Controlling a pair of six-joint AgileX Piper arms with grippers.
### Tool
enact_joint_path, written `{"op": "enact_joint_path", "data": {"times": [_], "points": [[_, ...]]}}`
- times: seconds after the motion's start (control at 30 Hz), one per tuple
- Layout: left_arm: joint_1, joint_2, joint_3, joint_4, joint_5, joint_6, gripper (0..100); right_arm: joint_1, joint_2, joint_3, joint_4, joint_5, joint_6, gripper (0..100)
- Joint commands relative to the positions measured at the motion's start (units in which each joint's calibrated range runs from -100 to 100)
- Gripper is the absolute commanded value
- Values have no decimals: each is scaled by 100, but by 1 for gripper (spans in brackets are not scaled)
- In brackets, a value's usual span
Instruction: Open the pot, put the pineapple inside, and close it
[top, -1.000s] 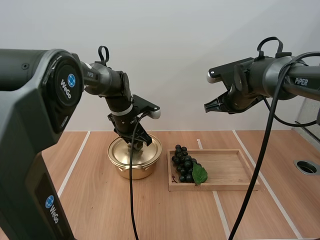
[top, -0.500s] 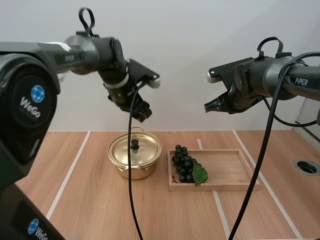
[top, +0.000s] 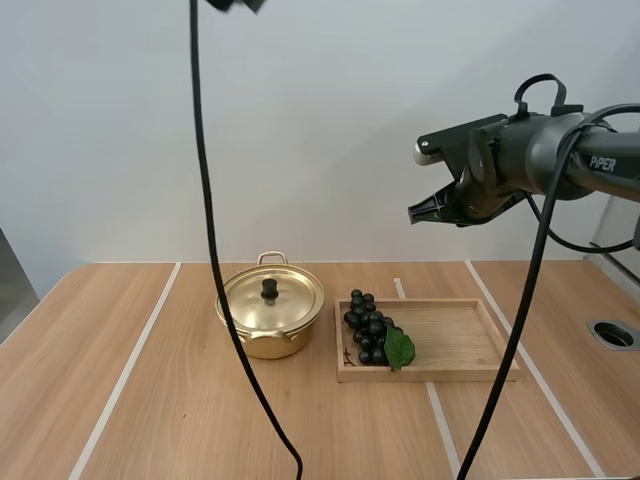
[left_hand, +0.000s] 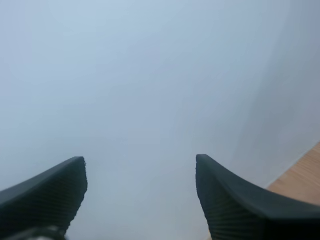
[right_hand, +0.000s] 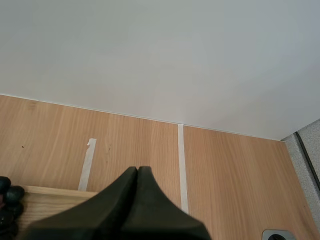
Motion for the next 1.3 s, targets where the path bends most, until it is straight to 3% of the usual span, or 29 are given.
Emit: {"op": "enact_joint_path", "data": {"times": [0.0,0.07,0.13,0.2,0.3,0.33,0.63,0.83,1.27], "points": [[-2,-186,-486,205,118,15,100,-20,-170,20,18,-52,15,0],[-2,-266,-743,205,135,-55,100,-20,-341,20,18,-52,15,0],[-2,-336,-875,205,135,-178,89,-20,-574,20,18,-52,15,0],[-2,-421,-907,238,153,-340,66,-20,-913,20,94,-97,15,0],[-2,-546,-907,363,252,-585,9,-20,-1470,20,222,-312,15,0],[5,-591,-907,400,352,-607,0,-20,-1680,20,246,-396,15,0],[170,-1469,-785,40,295,-1040,0,-37,-3490,20,507,-360,15,0],[409,-2470,337,-113,18,-1235,0,-183,-4042,20,435,-556,15,0],[422,-4735,2888,144,-1130,-1479,0,-183,-5780,29,547,-1733,-25,0]]}}
